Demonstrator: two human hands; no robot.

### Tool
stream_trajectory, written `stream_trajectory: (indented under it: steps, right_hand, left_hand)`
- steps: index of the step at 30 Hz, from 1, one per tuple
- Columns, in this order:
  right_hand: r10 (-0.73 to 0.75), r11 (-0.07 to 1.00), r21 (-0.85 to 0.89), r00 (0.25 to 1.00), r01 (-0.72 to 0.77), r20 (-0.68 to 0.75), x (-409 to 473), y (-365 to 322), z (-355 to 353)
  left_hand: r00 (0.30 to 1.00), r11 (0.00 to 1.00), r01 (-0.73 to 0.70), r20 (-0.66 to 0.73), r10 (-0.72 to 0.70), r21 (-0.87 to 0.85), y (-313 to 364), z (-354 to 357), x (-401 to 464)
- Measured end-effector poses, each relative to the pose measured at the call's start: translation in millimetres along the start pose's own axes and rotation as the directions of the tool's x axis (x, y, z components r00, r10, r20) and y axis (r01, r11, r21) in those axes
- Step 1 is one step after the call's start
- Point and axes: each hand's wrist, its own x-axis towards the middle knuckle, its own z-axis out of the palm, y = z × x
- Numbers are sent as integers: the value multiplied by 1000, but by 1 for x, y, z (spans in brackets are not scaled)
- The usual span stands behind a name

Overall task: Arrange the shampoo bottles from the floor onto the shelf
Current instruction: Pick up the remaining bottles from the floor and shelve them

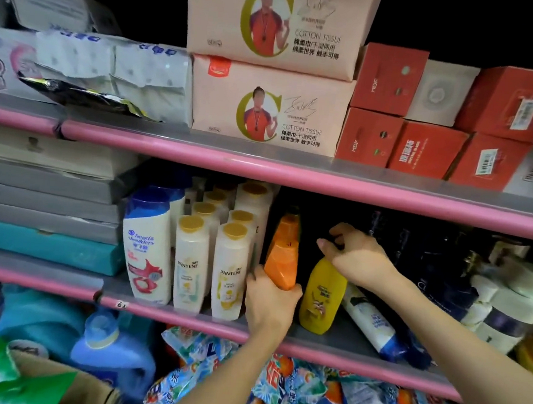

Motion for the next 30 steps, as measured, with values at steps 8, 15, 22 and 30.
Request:
stream_trajectory:
  steps: [8,15,22,30]
  right_hand:
    - [-75,995,70,997,74,16,19,-40,-3]
    - [-200,976,-46,960,213,196,-9,-44,8]
    - [-170,984,-23,968,177,186,-4,-46,12]
    - [-187,981,1,952,192,241,14,-51,7]
  left_hand:
    - [1000,998,11,13,-11,60,-5,10,-2]
    - [971,987,-130,214,108,90,-31,-12,-3]
    - [960,976,-188,233,158,113,-37,-21,-11]
    - [994,995,93,61,-92,-19,-13,17,-10]
